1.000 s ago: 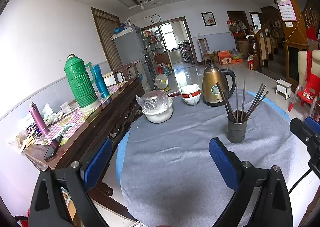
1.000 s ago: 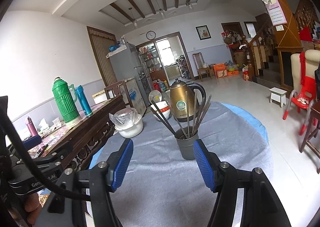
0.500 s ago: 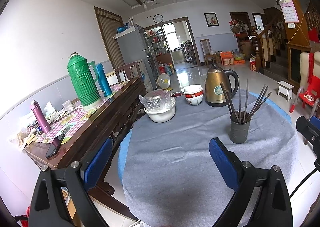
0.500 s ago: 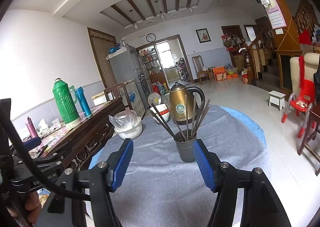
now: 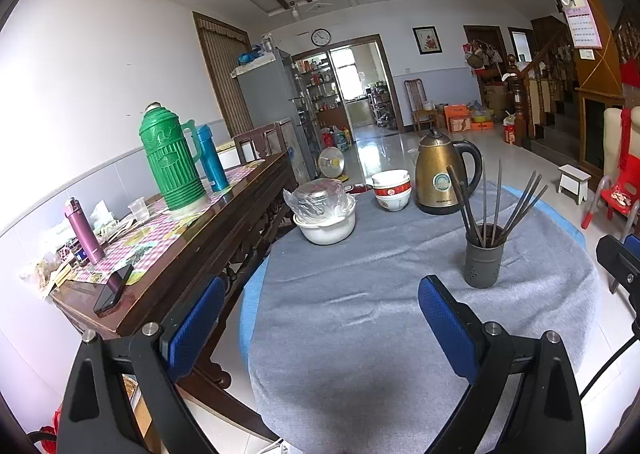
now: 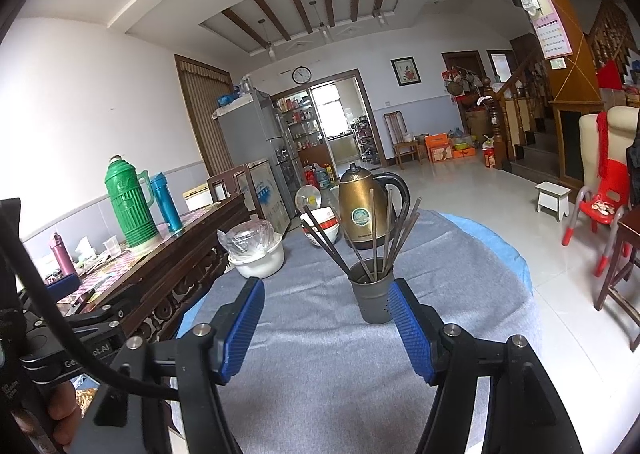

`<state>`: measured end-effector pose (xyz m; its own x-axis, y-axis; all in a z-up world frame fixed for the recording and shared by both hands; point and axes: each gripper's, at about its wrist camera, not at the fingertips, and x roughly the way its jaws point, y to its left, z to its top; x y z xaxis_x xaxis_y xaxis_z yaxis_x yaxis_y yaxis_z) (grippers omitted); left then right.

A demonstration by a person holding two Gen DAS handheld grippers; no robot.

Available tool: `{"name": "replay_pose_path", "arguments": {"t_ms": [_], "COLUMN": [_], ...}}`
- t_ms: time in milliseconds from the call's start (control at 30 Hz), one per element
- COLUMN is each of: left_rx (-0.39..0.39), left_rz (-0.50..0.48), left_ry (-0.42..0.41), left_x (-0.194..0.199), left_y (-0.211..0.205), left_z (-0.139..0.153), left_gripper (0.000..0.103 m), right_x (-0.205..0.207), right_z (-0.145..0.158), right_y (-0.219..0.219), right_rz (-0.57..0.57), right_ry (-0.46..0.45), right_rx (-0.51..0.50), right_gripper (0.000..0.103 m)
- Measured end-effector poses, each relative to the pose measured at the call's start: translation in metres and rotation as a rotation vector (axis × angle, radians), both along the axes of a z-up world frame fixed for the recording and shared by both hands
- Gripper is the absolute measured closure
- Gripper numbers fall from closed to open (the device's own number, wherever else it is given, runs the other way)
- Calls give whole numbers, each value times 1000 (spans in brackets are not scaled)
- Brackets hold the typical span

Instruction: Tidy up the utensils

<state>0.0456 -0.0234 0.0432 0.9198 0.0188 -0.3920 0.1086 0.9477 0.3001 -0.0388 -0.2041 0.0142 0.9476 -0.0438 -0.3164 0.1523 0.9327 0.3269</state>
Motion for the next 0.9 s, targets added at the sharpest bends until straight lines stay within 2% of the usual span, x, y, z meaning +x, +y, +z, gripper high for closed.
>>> {"name": "replay_pose_path", "arguments": {"t_ms": [900], "left_rx": [-9], "left_rz": [17], "left_ry": [-1], "left_x": [0], "left_y": [5], "left_z": [-1], "left_gripper": [6], "right_x": [-1], "right_z": [1], "right_y": [2], "right_rz": [-1], "right_ry": [-1], "right_rx": [-2], "right_gripper": [35]}}
